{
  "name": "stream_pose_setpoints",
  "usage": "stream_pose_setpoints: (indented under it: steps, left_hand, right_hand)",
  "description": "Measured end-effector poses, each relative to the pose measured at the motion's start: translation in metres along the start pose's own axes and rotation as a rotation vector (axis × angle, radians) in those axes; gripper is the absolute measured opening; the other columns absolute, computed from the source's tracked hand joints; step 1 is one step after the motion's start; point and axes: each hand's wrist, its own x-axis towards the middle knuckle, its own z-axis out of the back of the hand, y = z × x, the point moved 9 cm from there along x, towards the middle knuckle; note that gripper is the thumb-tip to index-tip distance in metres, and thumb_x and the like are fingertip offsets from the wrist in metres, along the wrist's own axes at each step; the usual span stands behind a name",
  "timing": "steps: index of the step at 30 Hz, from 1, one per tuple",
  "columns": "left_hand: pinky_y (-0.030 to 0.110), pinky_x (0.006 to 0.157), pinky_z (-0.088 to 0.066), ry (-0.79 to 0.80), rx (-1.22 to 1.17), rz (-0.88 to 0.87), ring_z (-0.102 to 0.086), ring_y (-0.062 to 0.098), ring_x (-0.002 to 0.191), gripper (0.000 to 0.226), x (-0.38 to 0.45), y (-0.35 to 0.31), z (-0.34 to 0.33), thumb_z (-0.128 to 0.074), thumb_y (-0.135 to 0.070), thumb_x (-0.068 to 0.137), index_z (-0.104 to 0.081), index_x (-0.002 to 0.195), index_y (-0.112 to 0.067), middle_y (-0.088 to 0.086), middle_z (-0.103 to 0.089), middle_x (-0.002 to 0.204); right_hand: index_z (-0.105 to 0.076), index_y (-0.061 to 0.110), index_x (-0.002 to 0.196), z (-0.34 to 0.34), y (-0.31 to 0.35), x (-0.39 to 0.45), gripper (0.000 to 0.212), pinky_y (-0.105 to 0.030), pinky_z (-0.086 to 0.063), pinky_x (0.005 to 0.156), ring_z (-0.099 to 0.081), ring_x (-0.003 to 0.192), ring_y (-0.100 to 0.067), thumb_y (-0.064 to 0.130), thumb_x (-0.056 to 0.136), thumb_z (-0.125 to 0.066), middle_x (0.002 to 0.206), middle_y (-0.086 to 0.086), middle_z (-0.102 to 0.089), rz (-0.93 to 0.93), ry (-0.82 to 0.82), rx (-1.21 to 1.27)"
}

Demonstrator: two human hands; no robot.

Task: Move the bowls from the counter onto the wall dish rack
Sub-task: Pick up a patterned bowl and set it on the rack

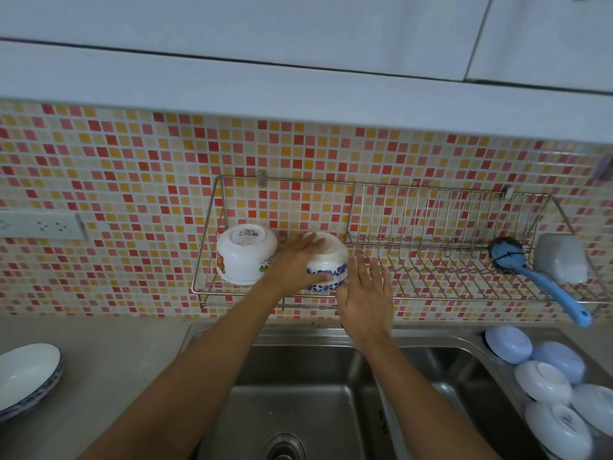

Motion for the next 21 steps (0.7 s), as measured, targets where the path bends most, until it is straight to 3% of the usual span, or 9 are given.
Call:
stream_pose_setpoints:
  steps: [3, 6, 9, 13, 18, 21]
  left_hand:
    - [0.042, 0.119, -0.001, -0.179, 0.099, 0.045, -0.007, 0.025, 0.148, 0.064, -0.020, 0.008, 0.022, -0.033, -0.054, 0.095, -0.023, 0.149, -0.020, 0.005, -0.015, 0.160]
    - [0.044, 0.118, 0.004, -0.279, 0.161, 0.181, -0.001, 0.026, 0.149, 0.065, -0.049, 0.040, 0.034, -0.012, -0.054, 0.095, -0.017, 0.150, -0.019, 0.007, -0.009, 0.161]
    - [0.045, 0.119, 0.000, -0.254, 0.127, 0.309, -0.005, 0.026, 0.149, 0.071, -0.068, 0.065, 0.038, -0.007, -0.057, 0.092, -0.018, 0.150, -0.016, 0.008, -0.012, 0.160]
    - [0.041, 0.118, 0.002, -0.208, 0.132, 0.284, -0.001, 0.023, 0.149, 0.069, -0.074, 0.061, 0.037, -0.010, -0.052, 0.093, -0.013, 0.151, -0.016, 0.006, -0.009, 0.161]
    - [0.037, 0.117, 0.007, -0.258, 0.262, 0.266, 0.001, 0.021, 0.148, 0.059, -0.093, 0.060, 0.033, -0.009, -0.043, 0.100, -0.008, 0.151, -0.015, 0.006, -0.005, 0.161]
    - [0.042, 0.119, 0.005, -0.278, 0.306, 0.238, 0.001, 0.022, 0.147, 0.058, -0.120, 0.060, 0.026, -0.011, -0.042, 0.100, -0.011, 0.151, -0.016, 0.006, -0.006, 0.159]
  right_hand:
    - [-0.019, 0.024, 0.152, -0.001, 0.002, -0.001, 0.066, -0.053, -0.006, 0.119, -0.014, 0.147, -0.031, 0.047, 0.092, -0.003, 0.157, -0.003, -0.027, 0.034, 0.036, -0.023]
    - [-0.006, 0.031, 0.153, 0.001, 0.003, -0.001, 0.076, -0.054, -0.001, 0.117, -0.008, 0.148, -0.031, 0.051, 0.082, 0.013, 0.161, 0.001, -0.015, 0.056, 0.106, -0.038]
    - [-0.003, 0.034, 0.152, 0.003, 0.004, 0.000, 0.083, -0.056, -0.003, 0.117, -0.006, 0.148, -0.030, 0.053, 0.074, 0.018, 0.161, 0.003, -0.013, 0.069, 0.153, -0.038]
    - [-0.006, 0.032, 0.153, 0.001, 0.004, -0.002, 0.083, -0.055, 0.000, 0.118, -0.007, 0.148, -0.030, 0.053, 0.076, 0.018, 0.161, 0.002, -0.015, 0.080, 0.163, -0.058]
    - [-0.022, 0.015, 0.151, 0.003, 0.010, -0.019, 0.062, -0.051, -0.002, 0.120, -0.012, 0.148, -0.027, 0.043, 0.099, -0.006, 0.159, -0.009, -0.021, -0.009, -0.053, 0.062]
    - [-0.011, 0.009, 0.152, -0.011, 0.042, -0.059, 0.060, -0.050, -0.005, 0.120, -0.005, 0.148, -0.030, 0.038, 0.101, -0.024, 0.160, -0.014, -0.009, 0.052, -0.166, 0.179]
